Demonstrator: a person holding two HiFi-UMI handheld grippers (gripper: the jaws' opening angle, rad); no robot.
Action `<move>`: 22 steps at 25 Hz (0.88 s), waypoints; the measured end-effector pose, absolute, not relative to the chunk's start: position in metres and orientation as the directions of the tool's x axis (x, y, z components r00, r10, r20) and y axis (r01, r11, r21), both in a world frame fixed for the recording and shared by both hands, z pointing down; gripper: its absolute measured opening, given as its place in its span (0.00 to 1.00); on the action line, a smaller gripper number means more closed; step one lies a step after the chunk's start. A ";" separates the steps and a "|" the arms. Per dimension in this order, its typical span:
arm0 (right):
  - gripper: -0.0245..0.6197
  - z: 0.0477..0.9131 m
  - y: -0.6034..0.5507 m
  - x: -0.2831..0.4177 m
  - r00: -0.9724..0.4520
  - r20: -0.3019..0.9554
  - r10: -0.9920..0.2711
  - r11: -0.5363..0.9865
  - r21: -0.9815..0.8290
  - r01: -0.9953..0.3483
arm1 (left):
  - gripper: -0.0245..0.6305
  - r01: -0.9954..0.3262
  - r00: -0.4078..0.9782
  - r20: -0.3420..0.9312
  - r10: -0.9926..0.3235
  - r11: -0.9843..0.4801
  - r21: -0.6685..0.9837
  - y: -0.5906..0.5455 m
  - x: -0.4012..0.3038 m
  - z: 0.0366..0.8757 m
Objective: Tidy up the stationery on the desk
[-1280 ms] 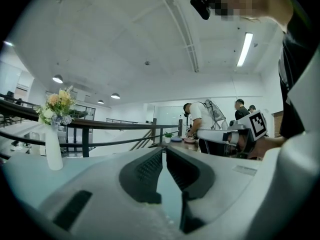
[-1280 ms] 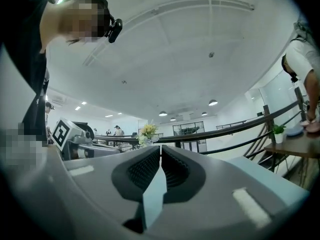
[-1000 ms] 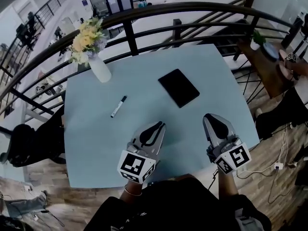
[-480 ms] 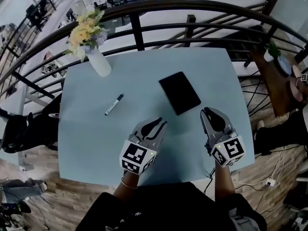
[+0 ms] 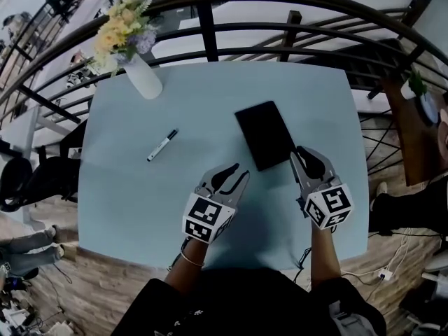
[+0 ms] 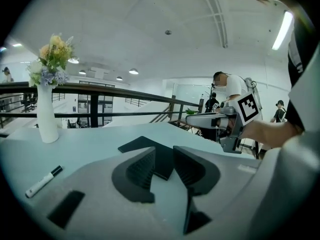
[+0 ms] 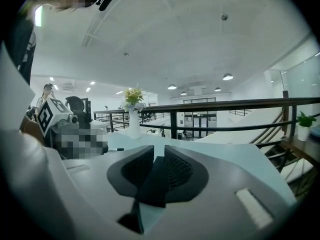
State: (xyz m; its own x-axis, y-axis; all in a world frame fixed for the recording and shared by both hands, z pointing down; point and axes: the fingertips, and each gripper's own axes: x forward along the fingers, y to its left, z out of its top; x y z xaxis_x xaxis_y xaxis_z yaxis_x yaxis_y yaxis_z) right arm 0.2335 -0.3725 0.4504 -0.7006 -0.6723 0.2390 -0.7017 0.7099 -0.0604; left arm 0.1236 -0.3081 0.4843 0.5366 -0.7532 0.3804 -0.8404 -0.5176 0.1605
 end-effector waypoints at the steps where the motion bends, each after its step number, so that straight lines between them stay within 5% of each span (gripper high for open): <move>1: 0.16 0.456 -0.377 0.233 -0.702 0.248 -0.668 0.712 -0.063 -0.700 | 0.21 -0.843 0.532 0.392 -0.750 -0.510 0.168 -0.311 0.124 0.492; 22: 0.27 0.581 -0.434 0.250 -0.637 0.521 -0.568 0.676 -0.146 -0.722 | 0.28 -0.866 0.499 0.549 -0.671 -0.382 0.322 -0.361 0.143 0.591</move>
